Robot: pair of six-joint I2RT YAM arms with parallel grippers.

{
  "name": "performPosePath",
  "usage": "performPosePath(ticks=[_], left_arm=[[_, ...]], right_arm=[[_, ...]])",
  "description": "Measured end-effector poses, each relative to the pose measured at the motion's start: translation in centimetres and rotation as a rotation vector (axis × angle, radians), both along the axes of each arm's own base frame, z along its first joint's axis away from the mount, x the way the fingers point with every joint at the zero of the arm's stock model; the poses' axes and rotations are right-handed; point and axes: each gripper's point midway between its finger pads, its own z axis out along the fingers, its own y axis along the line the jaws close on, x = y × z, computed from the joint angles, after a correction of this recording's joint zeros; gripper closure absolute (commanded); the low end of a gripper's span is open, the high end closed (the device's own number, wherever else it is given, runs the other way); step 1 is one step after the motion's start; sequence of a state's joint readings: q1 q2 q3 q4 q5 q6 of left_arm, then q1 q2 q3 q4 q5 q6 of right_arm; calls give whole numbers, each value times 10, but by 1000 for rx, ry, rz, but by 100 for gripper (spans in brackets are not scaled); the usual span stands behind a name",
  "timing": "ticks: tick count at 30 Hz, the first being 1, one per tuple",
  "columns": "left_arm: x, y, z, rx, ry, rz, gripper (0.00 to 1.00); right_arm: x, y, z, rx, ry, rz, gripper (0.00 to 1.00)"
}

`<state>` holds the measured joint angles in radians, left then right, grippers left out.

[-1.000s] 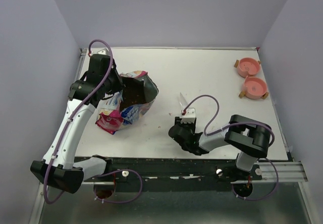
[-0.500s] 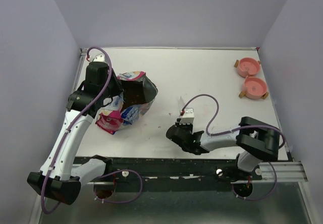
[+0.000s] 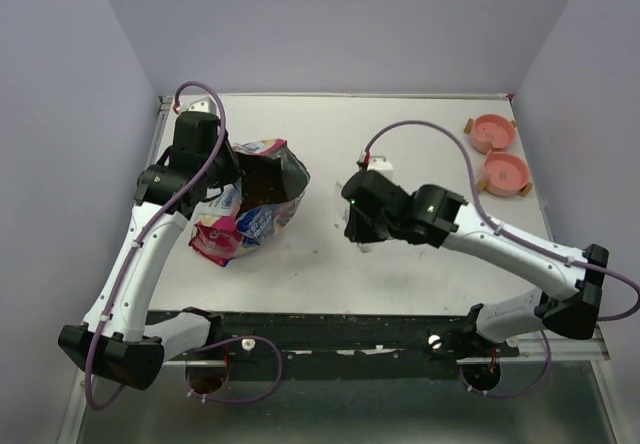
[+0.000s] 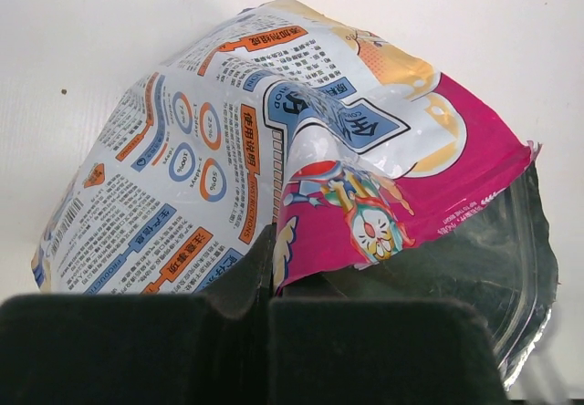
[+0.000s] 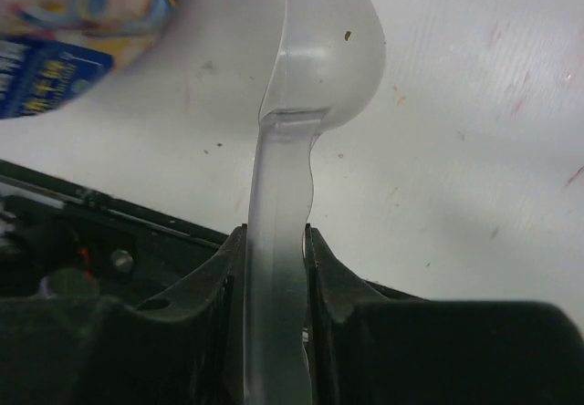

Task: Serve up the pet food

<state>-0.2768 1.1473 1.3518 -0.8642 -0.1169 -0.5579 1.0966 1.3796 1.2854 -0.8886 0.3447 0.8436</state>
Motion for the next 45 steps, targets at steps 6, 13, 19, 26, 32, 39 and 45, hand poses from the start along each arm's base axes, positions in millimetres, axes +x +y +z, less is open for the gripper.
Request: performPosePath(ticks=[6,13,19,26,32,39,45], left_arm=[[1,-1,1,-1,-1,-2,100],[14,-12,2,-2,49,-52,100],[8,-20,1,-17,70,-107,100],[-9,-38,-2,-64,59,-210,100],[-21,-57,-4,-131,38,-286,100],[-32,-78,-13,-181,74,-329,100],[-40,-95,-19,-234,112,-344,100]], right_arm=[[4,-8,111,95,-59,22,100],[-35,-13,135,169,-5,230,100],[-48,5,162,250,8,347,100],[-64,38,173,393,52,477,100],[-53,71,125,340,200,441,100],[17,79,81,311,351,234,100],[31,82,72,266,366,202,100]])
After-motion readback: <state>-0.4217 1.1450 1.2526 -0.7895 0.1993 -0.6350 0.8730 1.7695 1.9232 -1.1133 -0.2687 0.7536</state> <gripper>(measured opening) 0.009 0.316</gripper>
